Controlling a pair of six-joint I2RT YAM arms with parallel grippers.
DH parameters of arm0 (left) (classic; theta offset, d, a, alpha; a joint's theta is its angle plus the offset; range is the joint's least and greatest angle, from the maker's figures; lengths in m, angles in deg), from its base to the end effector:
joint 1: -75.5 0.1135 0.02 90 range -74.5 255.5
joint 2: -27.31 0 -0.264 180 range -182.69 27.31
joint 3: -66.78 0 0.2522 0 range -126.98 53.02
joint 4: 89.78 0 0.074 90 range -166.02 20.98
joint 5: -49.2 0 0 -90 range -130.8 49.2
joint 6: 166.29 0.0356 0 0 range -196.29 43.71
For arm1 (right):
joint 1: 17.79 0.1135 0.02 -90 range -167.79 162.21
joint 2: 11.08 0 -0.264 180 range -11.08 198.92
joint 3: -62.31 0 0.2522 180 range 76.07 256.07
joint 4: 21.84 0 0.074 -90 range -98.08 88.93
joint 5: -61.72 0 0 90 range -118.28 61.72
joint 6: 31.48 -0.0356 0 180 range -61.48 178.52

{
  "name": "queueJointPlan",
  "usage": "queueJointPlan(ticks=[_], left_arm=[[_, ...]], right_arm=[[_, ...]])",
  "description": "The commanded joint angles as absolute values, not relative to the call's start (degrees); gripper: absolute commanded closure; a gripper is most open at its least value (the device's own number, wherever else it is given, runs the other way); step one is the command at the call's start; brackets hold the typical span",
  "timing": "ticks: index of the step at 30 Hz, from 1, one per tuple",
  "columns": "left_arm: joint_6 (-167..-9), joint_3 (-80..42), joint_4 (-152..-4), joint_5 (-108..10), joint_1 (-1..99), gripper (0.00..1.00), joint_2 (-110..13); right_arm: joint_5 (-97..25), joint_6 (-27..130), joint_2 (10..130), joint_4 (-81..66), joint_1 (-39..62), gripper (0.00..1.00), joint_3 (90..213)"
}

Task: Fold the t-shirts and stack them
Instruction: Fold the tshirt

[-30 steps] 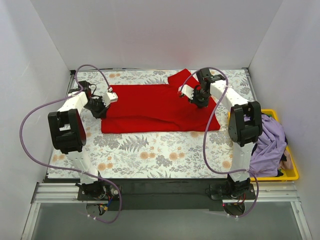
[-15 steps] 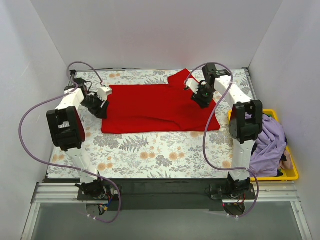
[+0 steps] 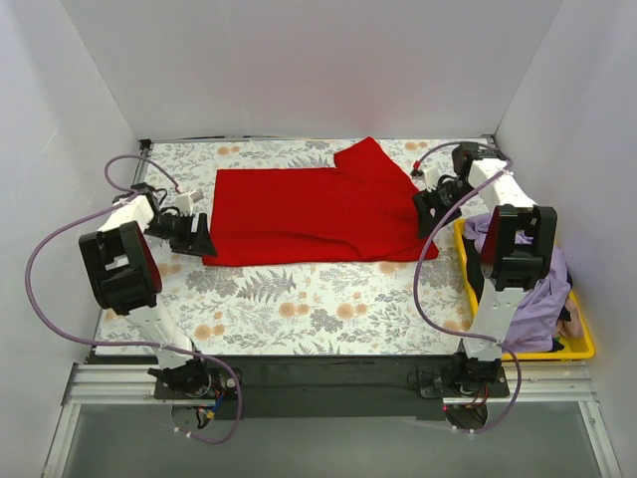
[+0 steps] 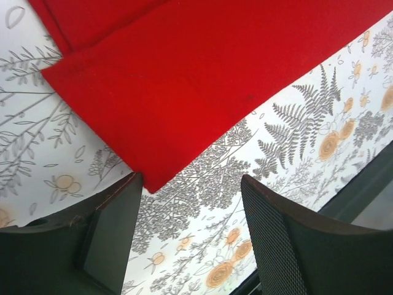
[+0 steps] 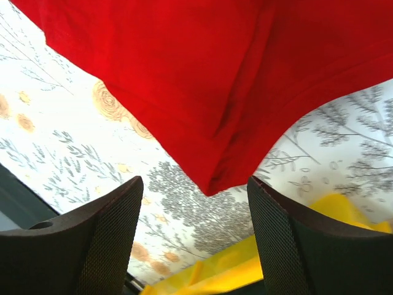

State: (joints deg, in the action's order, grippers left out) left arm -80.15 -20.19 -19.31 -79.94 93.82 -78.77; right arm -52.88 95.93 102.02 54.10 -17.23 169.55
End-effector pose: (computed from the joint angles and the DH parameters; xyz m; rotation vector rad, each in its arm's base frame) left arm 0.3224 0.0831 0.1830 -0.5497 2.8242 -1.0134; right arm 0.3895 0.0186 0.2253 -0.9611 2.6579 0.5206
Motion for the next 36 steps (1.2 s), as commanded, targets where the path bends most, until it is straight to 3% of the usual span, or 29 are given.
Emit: queueJointPlan(ticks=[1, 18, 22, 25, 31, 36], left_arm=[[-84.81, -18.97, -21.70, -82.28, 93.69, 0.37, -76.75], [-88.06, -16.77, -26.01, -81.05, 93.69, 0.39, -78.24], [-88.42, -17.82, -25.74, -82.02, 93.69, 0.44, -79.04], [-89.12, -18.26, -26.27, -80.19, 93.69, 0.47, -79.47], [-90.35, -17.91, -27.50, -75.79, 93.60, 0.42, -79.30], [-90.27, -17.82, -26.98, -77.27, 93.69, 0.42, -79.48]], right_arm=[[-56.23, 93.06, 102.21, 54.86, -17.26, 0.28, 168.54], [-52.89, 91.83, 105.38, 51.16, -17.26, 0.42, 163.88], [-52.89, 91.66, 105.38, 51.08, -17.26, 0.51, 163.79], [-52.28, 91.83, 105.64, 51.25, -17.26, 0.52, 163.53], [-52.71, 91.74, 105.99, 51.16, -17.18, 0.53, 163.61], [-53.15, 91.66, 105.99, 51.16, -17.26, 0.62, 163.44]])
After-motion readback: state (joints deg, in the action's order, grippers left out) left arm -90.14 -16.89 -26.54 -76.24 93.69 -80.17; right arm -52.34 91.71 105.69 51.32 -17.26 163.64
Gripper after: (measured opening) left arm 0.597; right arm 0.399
